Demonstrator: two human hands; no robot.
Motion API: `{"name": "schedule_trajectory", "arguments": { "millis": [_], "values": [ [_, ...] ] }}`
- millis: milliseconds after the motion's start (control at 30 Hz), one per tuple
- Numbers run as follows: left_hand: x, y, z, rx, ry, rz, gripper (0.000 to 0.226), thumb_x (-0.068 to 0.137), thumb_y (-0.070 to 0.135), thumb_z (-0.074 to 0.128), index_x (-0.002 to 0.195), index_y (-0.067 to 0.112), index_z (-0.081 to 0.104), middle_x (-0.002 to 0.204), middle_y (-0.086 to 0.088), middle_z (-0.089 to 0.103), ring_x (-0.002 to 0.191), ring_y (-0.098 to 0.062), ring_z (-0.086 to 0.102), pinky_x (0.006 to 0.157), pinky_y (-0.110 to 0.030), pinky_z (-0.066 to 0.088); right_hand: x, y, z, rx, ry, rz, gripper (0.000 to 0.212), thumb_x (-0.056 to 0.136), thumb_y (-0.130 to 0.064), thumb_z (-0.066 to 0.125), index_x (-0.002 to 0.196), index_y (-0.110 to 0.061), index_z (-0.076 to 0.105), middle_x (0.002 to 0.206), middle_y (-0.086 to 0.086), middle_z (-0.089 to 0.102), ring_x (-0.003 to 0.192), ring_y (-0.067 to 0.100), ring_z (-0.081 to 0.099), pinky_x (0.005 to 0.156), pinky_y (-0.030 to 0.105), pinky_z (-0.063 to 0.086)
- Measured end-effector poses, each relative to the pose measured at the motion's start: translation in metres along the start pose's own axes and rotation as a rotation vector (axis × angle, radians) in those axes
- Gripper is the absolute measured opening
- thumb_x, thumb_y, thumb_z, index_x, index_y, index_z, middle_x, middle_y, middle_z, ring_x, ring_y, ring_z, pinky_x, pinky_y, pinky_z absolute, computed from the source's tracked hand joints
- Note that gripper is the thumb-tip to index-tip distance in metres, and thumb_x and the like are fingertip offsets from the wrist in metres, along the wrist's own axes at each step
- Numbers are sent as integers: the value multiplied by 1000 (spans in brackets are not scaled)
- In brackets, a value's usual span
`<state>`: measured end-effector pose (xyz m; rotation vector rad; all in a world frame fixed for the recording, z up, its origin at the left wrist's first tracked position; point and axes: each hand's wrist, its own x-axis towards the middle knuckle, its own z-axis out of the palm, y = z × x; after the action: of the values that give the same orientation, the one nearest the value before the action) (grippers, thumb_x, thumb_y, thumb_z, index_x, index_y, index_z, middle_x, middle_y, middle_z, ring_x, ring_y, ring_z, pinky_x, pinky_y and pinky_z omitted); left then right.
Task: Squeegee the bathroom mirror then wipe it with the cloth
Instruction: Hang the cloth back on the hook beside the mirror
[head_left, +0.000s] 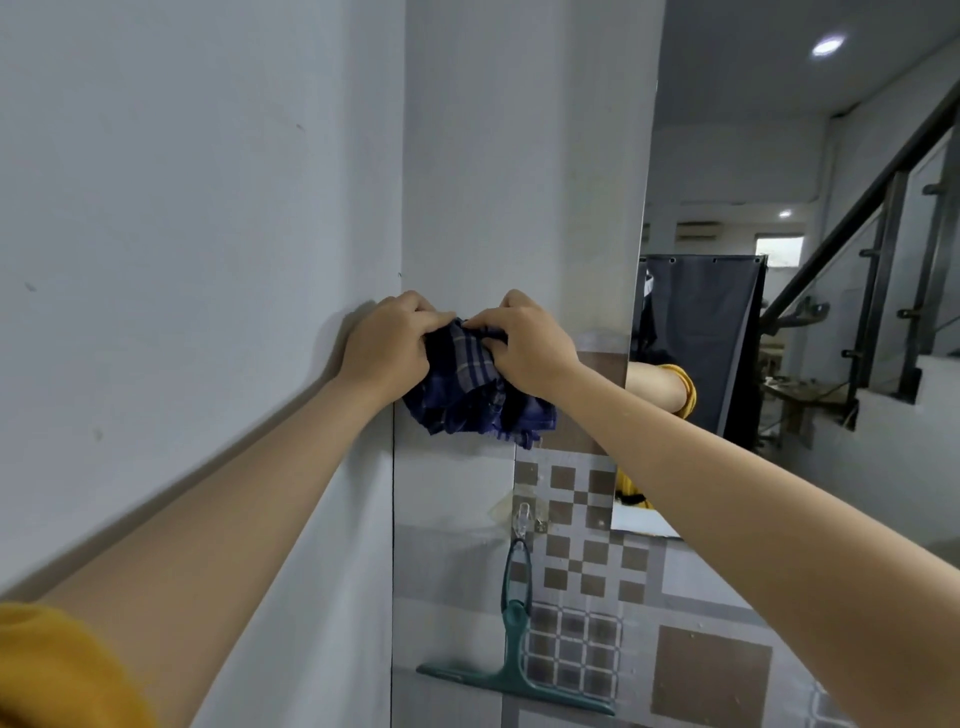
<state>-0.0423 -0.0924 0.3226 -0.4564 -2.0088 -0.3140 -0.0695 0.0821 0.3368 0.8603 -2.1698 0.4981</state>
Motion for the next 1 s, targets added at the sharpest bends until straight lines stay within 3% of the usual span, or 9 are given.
{"name": "schedule_trajectory", "arguments": {
  "millis": [67, 200, 233, 300, 467, 600, 733, 900, 1000],
  "values": [
    [-6, 0, -2, -38, 17, 1, 41, 81, -3, 45, 108, 16, 69, 100, -8, 70, 92, -29, 59, 82, -38, 46, -1, 3, -2, 12, -84, 7, 37, 93, -8, 48, 123, -24, 62, 97, 0, 44, 100, 28, 51, 81, 45, 51],
    [-10, 9, -5, -60, -61, -91, 30, 87, 30, 44, 82, 20, 72, 76, 2, 70, 82, -18, 60, 104, -48, 31, -4, 4, -8, 116, -172, 50, 34, 97, -13, 43, 125, -20, 61, 105, 2, 49, 108, 27, 50, 99, 40, 43],
    [-9, 12, -7, -129, -102, -116, 29, 89, 34, 47, 80, 20, 71, 77, 2, 70, 81, -16, 61, 101, -45, 36, -6, 2, -10, 174, -165, 57, 31, 98, -18, 45, 123, -17, 63, 106, 4, 52, 106, 25, 53, 98, 38, 44],
    [-8, 15, -10, -269, -170, -162, 21, 88, 32, 58, 99, 19, 71, 97, 1, 72, 92, -13, 63, 91, -33, 47, -11, -2, -14, 256, -149, 31, 27, 96, -24, 53, 116, -14, 67, 105, 5, 59, 100, 21, 59, 93, 35, 48],
    [-8, 9, -6, -304, -257, -223, 37, 83, 26, 67, 117, 18, 58, 106, 6, 63, 96, -6, 55, 75, -10, 38, -12, 2, -11, 246, -194, 32, 43, 89, -29, 64, 129, -17, 57, 125, 1, 62, 105, 11, 56, 95, 29, 46],
    [-7, 7, 1, -312, -293, -265, 35, 83, 22, 66, 117, 16, 58, 110, -1, 63, 93, -13, 56, 79, -23, 41, -7, 3, -3, 185, -250, 42, 42, 89, -28, 63, 129, -15, 54, 123, 5, 63, 107, 17, 57, 91, 27, 44],
    [-6, 8, 4, -266, -305, -272, 30, 84, 21, 65, 113, 16, 59, 111, -3, 61, 93, -13, 51, 80, -26, 37, -8, 4, 5, 216, -256, 85, 38, 91, -28, 61, 125, -12, 56, 118, 7, 63, 106, 24, 58, 93, 36, 48],
    [-4, 13, -2, -199, -327, -244, 27, 85, 24, 62, 111, 19, 63, 108, -5, 60, 94, -20, 58, 83, -33, 47, -15, 2, 7, 201, -239, 112, 40, 94, -30, 54, 133, -21, 51, 112, 5, 40, 99, 20, 49, 92, 27, 40],
    [-5, 15, -6, -164, -347, -255, 32, 86, 27, 59, 118, 25, 61, 114, -5, 57, 97, -23, 59, 86, -36, 49, -16, 1, 8, 187, -177, 98, 42, 93, -29, 56, 134, -19, 51, 114, 8, 49, 107, 25, 50, 96, 33, 42]
  ]
}}
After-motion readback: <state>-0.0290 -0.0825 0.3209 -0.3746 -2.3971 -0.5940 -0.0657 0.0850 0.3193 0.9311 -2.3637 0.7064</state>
